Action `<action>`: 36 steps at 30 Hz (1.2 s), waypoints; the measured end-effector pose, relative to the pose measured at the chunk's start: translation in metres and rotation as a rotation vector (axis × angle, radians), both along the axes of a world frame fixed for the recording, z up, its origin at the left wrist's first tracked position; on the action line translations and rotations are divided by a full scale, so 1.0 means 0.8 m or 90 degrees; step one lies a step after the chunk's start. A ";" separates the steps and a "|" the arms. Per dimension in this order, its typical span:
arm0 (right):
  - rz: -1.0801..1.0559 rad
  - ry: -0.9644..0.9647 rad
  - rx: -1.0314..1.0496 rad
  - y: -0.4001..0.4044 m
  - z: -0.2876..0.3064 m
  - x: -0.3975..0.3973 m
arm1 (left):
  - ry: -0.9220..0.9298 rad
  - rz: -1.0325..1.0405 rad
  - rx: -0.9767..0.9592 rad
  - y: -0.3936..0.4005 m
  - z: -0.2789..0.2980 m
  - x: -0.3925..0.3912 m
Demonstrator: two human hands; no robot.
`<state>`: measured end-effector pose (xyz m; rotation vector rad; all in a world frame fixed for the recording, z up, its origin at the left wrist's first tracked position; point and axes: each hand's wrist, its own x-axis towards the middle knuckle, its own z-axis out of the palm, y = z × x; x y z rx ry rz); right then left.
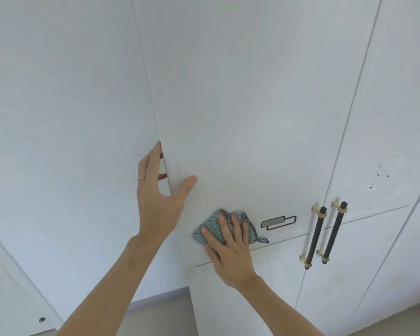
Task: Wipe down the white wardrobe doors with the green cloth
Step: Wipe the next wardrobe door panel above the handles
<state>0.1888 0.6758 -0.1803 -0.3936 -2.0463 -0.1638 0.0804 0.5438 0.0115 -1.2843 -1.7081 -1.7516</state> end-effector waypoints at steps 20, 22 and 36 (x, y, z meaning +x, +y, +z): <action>-0.012 0.045 0.189 0.103 0.443 0.066 | 0.212 0.282 0.149 0.072 0.231 0.059; -0.013 0.045 0.183 0.131 0.470 0.088 | 0.284 0.296 0.156 0.105 0.244 0.090; -0.041 0.139 0.209 0.363 0.679 0.241 | 0.357 0.300 -0.054 0.346 0.349 0.291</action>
